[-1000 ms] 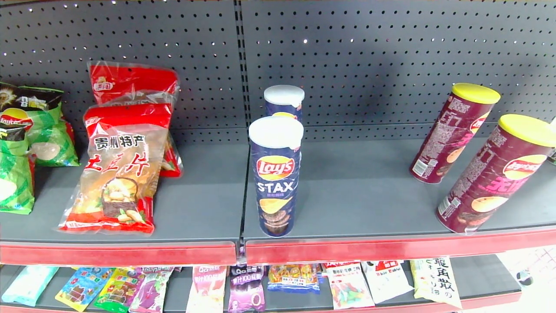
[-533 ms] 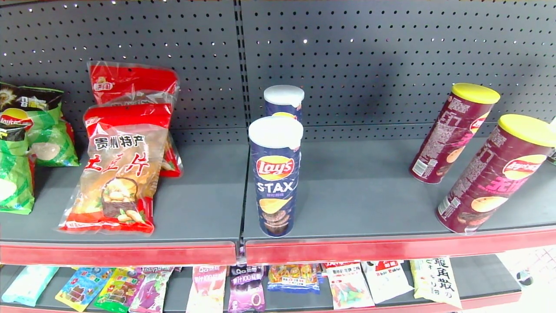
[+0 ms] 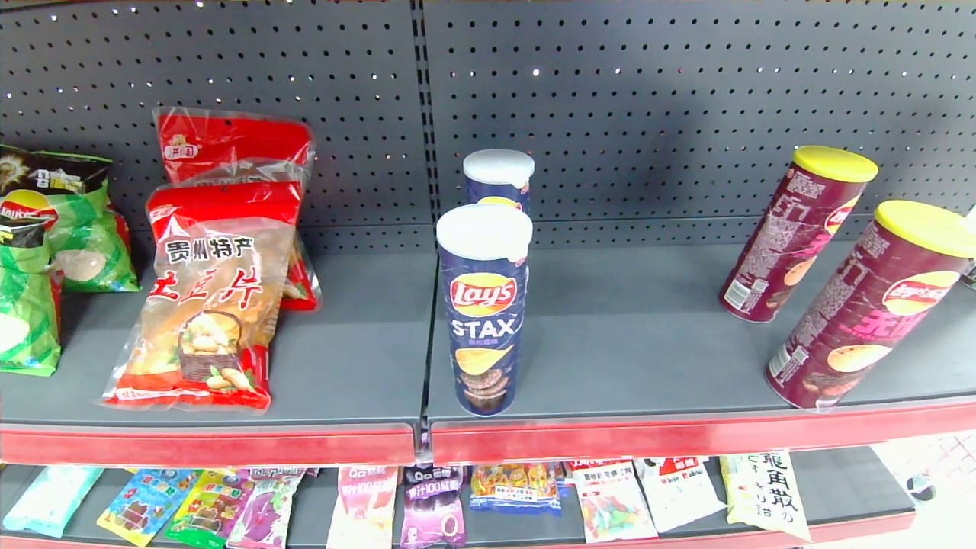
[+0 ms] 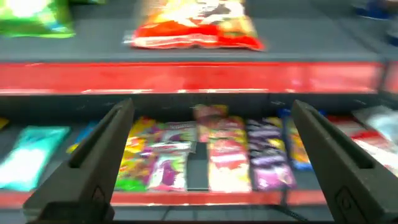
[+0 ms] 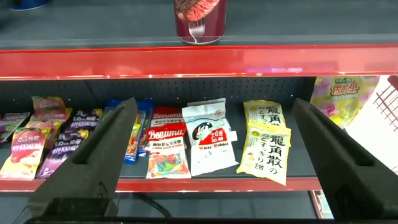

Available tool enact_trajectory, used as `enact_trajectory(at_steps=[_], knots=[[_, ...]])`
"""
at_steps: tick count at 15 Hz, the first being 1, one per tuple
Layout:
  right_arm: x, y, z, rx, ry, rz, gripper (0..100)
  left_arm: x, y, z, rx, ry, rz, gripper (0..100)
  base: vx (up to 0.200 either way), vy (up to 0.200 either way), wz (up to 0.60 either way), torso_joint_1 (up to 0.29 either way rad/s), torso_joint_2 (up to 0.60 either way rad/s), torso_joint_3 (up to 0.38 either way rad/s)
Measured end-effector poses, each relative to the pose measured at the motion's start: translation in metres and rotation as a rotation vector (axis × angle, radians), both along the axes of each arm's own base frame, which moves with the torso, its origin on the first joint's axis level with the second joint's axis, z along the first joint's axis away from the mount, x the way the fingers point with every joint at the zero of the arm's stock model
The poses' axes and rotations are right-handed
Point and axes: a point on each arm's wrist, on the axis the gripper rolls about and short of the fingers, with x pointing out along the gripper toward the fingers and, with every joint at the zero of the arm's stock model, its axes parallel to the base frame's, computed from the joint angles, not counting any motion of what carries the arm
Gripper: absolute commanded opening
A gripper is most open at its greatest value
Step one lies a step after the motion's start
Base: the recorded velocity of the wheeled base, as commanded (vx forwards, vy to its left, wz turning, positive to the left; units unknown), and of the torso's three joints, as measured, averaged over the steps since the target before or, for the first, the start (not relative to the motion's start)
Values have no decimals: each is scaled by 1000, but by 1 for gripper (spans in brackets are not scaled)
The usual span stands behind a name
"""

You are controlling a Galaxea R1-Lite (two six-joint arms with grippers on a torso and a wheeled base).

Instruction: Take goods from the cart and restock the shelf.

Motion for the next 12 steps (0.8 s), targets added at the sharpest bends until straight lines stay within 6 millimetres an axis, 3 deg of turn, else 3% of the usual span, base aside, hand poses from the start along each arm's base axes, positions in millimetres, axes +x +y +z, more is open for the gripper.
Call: enact_trajectory(at_steps=[4,9,12], knots=[[0,0,0,0,0,-1,100,0,0,0,5,0,0,100,0,0,0,0,0,0],[0,0,0,0,-1,-1,100,0,0,0,5,1,-2,100,-200,0,0,8,1,3],[0,0,0,0,-1,-1,100,0,0,0,5,0,-3,100,0,0,0,0,0,0]])
